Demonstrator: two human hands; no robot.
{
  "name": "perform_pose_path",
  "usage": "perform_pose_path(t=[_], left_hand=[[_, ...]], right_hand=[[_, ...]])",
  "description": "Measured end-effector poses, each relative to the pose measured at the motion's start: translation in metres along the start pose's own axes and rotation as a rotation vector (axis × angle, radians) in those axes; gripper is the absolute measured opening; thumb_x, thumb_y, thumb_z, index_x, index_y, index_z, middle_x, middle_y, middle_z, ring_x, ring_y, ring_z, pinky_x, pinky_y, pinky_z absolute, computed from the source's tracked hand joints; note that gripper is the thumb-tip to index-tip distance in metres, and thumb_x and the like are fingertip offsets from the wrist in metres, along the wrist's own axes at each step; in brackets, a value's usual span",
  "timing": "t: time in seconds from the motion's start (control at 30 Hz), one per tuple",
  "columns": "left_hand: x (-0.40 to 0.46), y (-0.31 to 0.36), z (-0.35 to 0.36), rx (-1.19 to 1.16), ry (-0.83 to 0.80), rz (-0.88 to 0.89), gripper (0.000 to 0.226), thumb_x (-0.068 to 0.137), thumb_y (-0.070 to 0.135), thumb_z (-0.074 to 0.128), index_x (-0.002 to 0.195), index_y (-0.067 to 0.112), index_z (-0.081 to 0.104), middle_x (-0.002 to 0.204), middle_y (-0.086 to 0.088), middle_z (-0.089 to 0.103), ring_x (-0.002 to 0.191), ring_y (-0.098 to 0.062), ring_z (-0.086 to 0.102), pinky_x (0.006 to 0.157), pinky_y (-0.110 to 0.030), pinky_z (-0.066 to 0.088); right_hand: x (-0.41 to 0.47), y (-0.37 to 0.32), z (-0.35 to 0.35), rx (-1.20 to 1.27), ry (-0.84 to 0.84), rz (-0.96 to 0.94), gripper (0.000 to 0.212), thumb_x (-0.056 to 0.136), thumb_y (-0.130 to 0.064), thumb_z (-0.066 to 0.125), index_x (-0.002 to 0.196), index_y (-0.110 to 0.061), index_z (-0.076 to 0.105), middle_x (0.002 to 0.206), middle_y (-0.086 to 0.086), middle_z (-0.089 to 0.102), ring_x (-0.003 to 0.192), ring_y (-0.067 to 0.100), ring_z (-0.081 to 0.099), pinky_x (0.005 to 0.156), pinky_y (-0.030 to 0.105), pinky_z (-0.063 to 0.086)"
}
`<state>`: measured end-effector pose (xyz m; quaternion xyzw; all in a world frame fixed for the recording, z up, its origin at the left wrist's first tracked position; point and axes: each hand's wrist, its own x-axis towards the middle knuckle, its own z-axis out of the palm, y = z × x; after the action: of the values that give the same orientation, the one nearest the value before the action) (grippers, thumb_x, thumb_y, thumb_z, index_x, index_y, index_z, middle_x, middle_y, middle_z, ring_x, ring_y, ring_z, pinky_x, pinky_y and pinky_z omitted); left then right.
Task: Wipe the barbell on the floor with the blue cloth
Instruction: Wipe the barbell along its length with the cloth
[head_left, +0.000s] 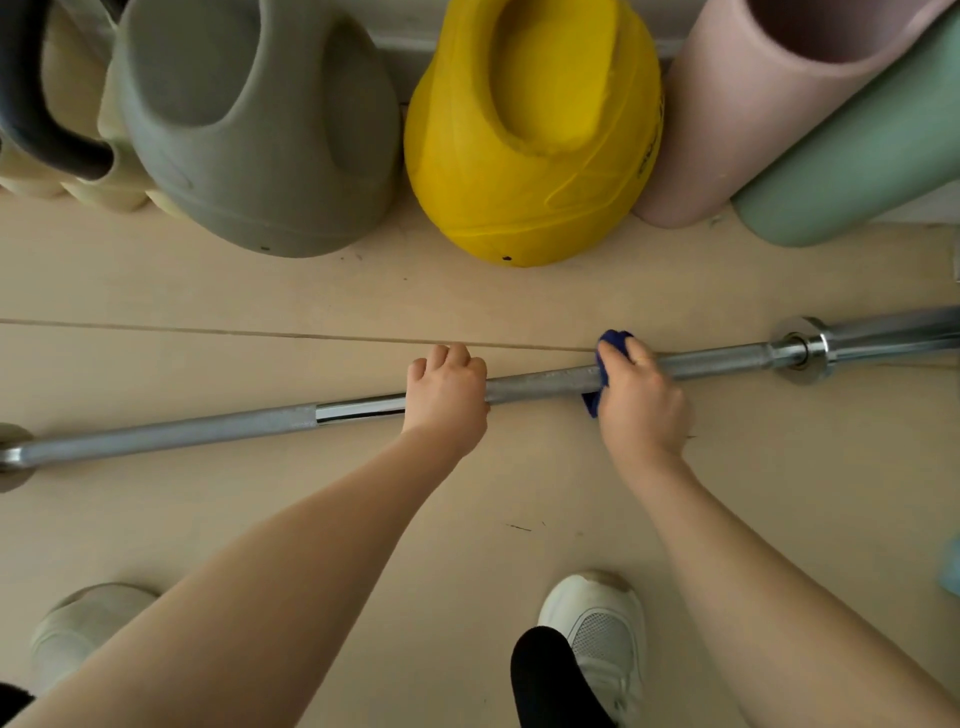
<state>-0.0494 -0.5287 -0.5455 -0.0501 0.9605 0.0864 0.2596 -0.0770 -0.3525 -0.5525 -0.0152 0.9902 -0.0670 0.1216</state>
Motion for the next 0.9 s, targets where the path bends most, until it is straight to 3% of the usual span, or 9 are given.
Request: perform_pose_path(t=[0.1, 0.2, 0.33, 0.4, 0.53, 0.63, 0.7, 0.8, 0.9], left_hand=[[0.001, 0.011, 0.001, -0.017, 0.015, 0.064, 0.04, 0.091, 0.019, 0.053, 0.13, 0.019, 0.045, 0.129, -0.001, 0.046, 0.122, -0.024, 0.039, 0.101, -0.032, 0.029], [0.003, 0.014, 0.001, 0.021, 0.019, 0.104, 0.037, 0.092, 0.021, 0.052, 0.129, 0.021, 0.047, 0.125, 0.0, 0.049, 0.119, -0.024, 0.042, 0.1, -0.032, 0.029], [0.001, 0.015, 0.0, 0.045, 0.021, 0.081, 0.036, 0.093, 0.023, 0.052, 0.129, 0.022, 0.047, 0.125, 0.0, 0.051, 0.12, -0.024, 0.041, 0.099, -0.032, 0.03], [0.002, 0.018, -0.001, 0.053, 0.019, 0.072, 0.036, 0.093, 0.022, 0.052, 0.128, 0.022, 0.048, 0.125, 0.0, 0.051, 0.121, -0.024, 0.041, 0.098, -0.032, 0.03], [0.002, 0.02, 0.0, 0.067, 0.016, 0.053, 0.034, 0.092, 0.017, 0.052, 0.126, 0.02, 0.05, 0.122, 0.0, 0.051, 0.118, -0.024, 0.042, 0.096, -0.031, 0.031], [0.002, 0.019, 0.001, 0.079, 0.028, 0.06, 0.033, 0.093, 0.017, 0.052, 0.126, 0.02, 0.05, 0.12, -0.001, 0.051, 0.117, -0.024, 0.043, 0.096, -0.03, 0.031], [0.002, 0.018, 0.0, 0.082, 0.026, 0.066, 0.033, 0.093, 0.018, 0.052, 0.125, 0.02, 0.05, 0.119, -0.001, 0.052, 0.116, -0.024, 0.043, 0.095, -0.03, 0.031], [0.001, 0.017, 0.0, 0.062, 0.029, 0.061, 0.034, 0.093, 0.021, 0.053, 0.127, 0.02, 0.05, 0.121, -0.001, 0.052, 0.116, -0.023, 0.044, 0.096, -0.03, 0.031], [0.0, 0.017, 0.001, 0.038, 0.034, 0.052, 0.035, 0.092, 0.02, 0.054, 0.127, 0.018, 0.051, 0.122, -0.002, 0.052, 0.117, -0.024, 0.042, 0.096, -0.03, 0.032]], right_hand=[[-0.013, -0.006, 0.01, 0.001, 0.034, -0.269, 0.05, 0.062, 0.001, 0.076, 0.108, -0.018, 0.068, 0.111, 0.005, 0.068, 0.053, 0.029, 0.062, 0.043, 0.028, 0.048], [-0.004, 0.028, -0.003, -0.008, -0.028, -0.391, 0.057, 0.06, 0.001, 0.074, 0.113, -0.02, 0.066, 0.118, 0.007, 0.066, 0.058, 0.033, 0.062, 0.046, 0.033, 0.051], [0.02, 0.101, -0.026, -0.069, 0.024, -0.043, 0.042, 0.085, -0.009, 0.054, 0.124, -0.023, 0.058, 0.135, 0.009, 0.052, 0.085, 0.041, 0.062, 0.066, 0.044, 0.05], [0.031, 0.12, -0.028, -0.049, 0.071, 0.149, 0.038, 0.087, -0.006, 0.05, 0.122, -0.019, 0.058, 0.132, 0.012, 0.051, 0.086, 0.044, 0.06, 0.069, 0.045, 0.048], [0.02, 0.08, -0.01, 0.034, 0.058, -0.01, 0.039, 0.078, 0.0, 0.053, 0.112, -0.017, 0.06, 0.123, 0.007, 0.058, 0.079, 0.038, 0.064, 0.061, 0.041, 0.052], [0.006, 0.086, -0.012, 0.079, -0.015, -0.12, 0.061, 0.069, 0.002, 0.066, 0.124, -0.023, 0.058, 0.136, 0.003, 0.053, 0.081, 0.036, 0.066, 0.064, 0.04, 0.051], [0.014, 0.109, -0.028, 0.088, 0.011, -0.002, 0.061, 0.073, 0.0, 0.064, 0.127, -0.026, 0.054, 0.138, 0.004, 0.051, 0.09, 0.04, 0.063, 0.069, 0.042, 0.049], [0.03, 0.115, -0.034, 0.117, 0.103, 0.237, 0.043, 0.08, -0.001, 0.052, 0.116, -0.022, 0.059, 0.125, 0.009, 0.056, 0.09, 0.041, 0.059, 0.065, 0.039, 0.043], [0.019, 0.069, -0.02, 0.107, 0.104, 0.176, 0.032, 0.08, -0.003, 0.052, 0.106, -0.02, 0.059, 0.122, 0.006, 0.057, 0.08, 0.039, 0.06, 0.059, 0.037, 0.043]])
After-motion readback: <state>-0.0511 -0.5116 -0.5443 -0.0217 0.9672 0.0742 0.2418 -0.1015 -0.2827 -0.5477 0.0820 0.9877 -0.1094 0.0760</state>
